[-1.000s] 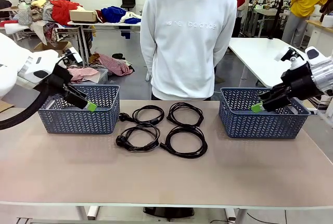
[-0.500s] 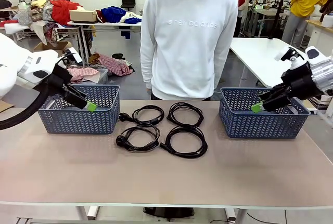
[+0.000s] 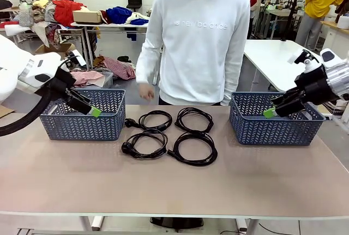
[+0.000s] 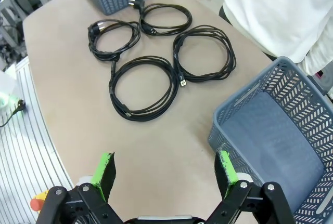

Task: Organize the cables according to human instructions.
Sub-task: Pick up a bundle of cables and place it in the basket indicated by the human.

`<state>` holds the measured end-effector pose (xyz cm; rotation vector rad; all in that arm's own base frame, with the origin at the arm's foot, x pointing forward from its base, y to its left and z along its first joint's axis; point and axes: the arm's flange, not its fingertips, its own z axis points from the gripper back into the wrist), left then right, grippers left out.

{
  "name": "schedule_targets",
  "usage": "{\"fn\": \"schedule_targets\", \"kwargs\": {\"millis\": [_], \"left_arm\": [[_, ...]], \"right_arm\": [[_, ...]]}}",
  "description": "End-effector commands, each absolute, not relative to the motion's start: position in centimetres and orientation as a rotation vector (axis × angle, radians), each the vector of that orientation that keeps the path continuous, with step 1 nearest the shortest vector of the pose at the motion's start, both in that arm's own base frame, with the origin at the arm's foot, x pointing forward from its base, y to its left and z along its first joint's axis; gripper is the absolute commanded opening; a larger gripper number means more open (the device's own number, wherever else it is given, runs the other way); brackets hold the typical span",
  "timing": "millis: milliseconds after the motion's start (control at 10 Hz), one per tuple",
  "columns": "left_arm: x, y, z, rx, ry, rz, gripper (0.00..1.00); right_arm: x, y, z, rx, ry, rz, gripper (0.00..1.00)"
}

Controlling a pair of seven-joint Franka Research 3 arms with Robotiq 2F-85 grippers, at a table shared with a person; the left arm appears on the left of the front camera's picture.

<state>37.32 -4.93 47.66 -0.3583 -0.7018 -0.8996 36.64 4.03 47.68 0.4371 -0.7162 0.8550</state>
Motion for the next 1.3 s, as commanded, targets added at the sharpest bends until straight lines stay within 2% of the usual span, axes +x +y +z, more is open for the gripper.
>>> {"fn": "schedule_targets", "kwargs": {"millis": [0, 1200], "left_arm": [[37.60, -4.90, 47.42, -0.377, -0.710, -0.908, 1.00], [37.60, -4.90, 47.42, -0.377, -0.710, -0.908, 1.00]], "right_arm": [[37.13, 3.79, 47.46, 0.449, -0.734, 0.878, 1.00], [37.13, 3.79, 47.46, 0.449, -0.734, 0.878, 1.00]]}}
